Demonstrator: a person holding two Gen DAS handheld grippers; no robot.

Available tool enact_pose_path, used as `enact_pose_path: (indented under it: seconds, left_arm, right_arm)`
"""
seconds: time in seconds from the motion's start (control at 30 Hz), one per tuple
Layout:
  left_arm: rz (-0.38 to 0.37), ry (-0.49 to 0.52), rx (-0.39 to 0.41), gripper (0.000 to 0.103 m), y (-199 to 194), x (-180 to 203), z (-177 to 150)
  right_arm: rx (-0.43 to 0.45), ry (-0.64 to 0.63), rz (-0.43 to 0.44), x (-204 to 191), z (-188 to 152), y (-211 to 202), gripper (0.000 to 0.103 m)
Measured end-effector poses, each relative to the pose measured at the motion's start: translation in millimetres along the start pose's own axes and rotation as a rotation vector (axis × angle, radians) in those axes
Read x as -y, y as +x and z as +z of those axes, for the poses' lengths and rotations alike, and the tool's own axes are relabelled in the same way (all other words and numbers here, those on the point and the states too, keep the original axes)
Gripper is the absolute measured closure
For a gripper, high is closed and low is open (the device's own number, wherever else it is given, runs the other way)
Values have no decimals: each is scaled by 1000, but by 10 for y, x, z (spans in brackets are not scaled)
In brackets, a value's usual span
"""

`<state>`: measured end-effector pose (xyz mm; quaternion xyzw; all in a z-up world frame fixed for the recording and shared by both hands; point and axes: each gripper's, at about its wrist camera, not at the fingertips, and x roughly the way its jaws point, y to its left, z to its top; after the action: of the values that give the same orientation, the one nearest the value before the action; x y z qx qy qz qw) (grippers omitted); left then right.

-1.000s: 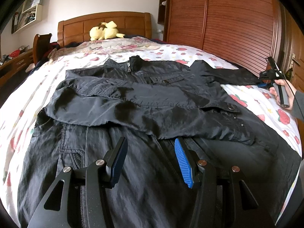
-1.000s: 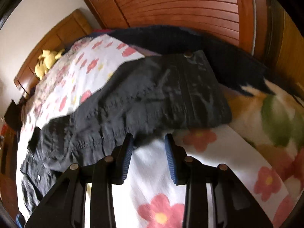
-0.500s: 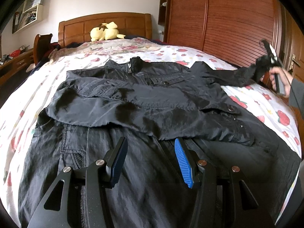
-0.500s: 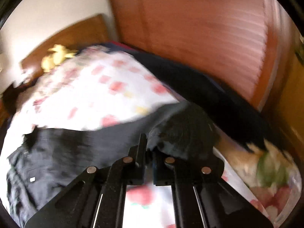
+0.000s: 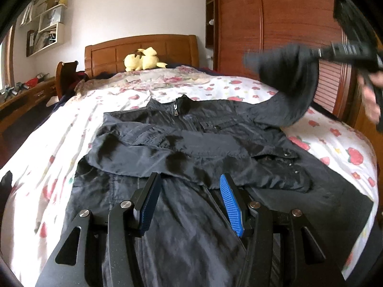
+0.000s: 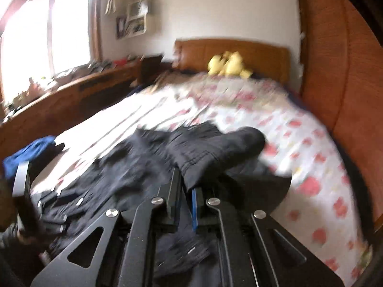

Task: Fold large clothes
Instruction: 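Lower the sleeve onto the jacket and open the right gripper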

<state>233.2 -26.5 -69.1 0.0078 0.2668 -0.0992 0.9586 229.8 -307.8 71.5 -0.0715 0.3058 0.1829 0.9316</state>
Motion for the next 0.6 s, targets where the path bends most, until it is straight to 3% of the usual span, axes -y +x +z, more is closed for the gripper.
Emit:
enact_pose_path:
  seconds: [0.1, 0.2, 0.33, 0.6]
  left_arm:
    - [-10, -17, 5, 50, -165, -6, -33]
    - [-22, -23, -2, 50, -291, 6, -71]
    - [-15, -25, -23, 50, -384, 31, -105]
    - [-42, -31, -56, 50, -449, 214, 0]
  right_arm:
    - [-88, 5, 13, -128, -281, 81, 79]
    - [-147, 1, 19, -162, -540, 95, 75]
    - [-151, 9, 26, -224, -742, 27, 75]
    - [-136, 97, -69, -5, -1094, -39, 75]
